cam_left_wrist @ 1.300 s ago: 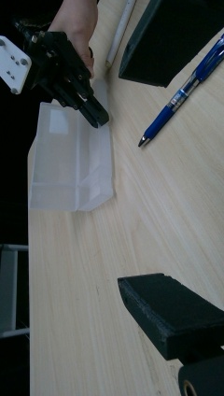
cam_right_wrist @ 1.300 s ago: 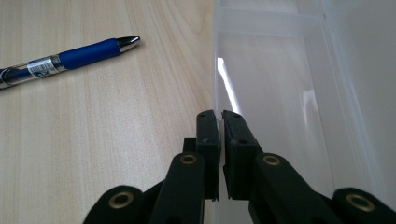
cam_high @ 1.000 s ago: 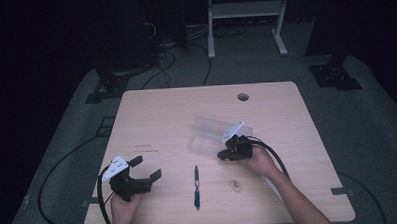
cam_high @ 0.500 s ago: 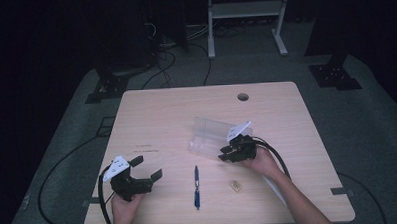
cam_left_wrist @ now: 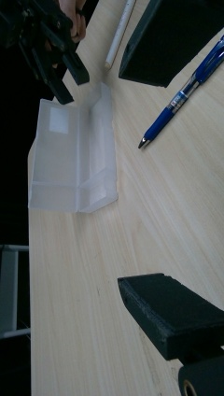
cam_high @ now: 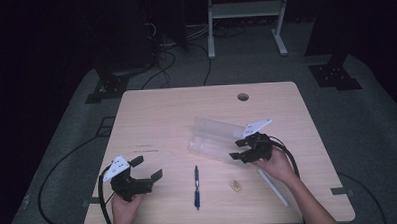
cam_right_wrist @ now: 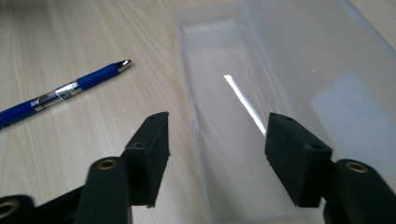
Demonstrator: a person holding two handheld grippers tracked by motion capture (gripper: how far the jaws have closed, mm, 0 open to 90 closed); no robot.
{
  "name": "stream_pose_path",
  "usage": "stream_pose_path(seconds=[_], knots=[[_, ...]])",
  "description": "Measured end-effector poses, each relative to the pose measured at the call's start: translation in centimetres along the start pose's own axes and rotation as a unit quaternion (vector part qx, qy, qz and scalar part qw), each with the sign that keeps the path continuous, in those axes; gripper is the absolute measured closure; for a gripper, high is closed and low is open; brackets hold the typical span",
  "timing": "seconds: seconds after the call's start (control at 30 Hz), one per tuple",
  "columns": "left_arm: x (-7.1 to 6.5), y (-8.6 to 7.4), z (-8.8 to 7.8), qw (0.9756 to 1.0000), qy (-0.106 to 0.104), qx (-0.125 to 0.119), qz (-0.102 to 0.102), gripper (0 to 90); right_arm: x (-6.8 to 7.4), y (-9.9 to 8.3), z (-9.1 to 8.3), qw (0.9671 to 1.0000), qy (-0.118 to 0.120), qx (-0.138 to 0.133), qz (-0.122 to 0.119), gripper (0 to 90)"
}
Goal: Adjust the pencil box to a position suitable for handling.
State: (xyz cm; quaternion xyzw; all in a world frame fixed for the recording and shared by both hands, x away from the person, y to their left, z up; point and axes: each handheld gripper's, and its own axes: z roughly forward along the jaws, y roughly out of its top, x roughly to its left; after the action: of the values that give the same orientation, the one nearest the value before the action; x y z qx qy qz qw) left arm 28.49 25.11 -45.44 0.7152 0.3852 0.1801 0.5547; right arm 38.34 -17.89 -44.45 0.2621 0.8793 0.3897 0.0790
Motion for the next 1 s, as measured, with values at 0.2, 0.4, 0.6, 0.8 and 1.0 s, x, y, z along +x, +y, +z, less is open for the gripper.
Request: stream_pose_path(seconds=[0.2,0.4,0.6,0.8,1.0], knots=[[-0.1,0.0,0.0,1.0000,0.003,-0.002,0.000,1.7,0.2,-1.7,-1.9,0.9996,-0.011,-0.011,0.024,36.7],[-0.1,-0.1,-0.1,1.0000,0.006,-0.003,-0.002,1.7,1.1,-3.2,-3.5,0.9990,-0.016,-0.016,0.038,35.1],[0.0,-0.1,-0.2,0.9999,0.008,-0.007,-0.006,1.7,2.0,-4.8,-4.6,0.9983,-0.015,-0.021,0.052,31.8],[-0.1,-0.1,-0.2,0.9999,0.008,-0.007,-0.006,1.7,3.2,-6.2,-6.1,0.9974,-0.017,-0.036,0.061,31.0],[-0.2,-0.1,0.0,0.9999,0.007,-0.004,-0.006,1.7,4.1,-7.7,-7.1,0.9970,-0.017,-0.037,0.067,32.2]])
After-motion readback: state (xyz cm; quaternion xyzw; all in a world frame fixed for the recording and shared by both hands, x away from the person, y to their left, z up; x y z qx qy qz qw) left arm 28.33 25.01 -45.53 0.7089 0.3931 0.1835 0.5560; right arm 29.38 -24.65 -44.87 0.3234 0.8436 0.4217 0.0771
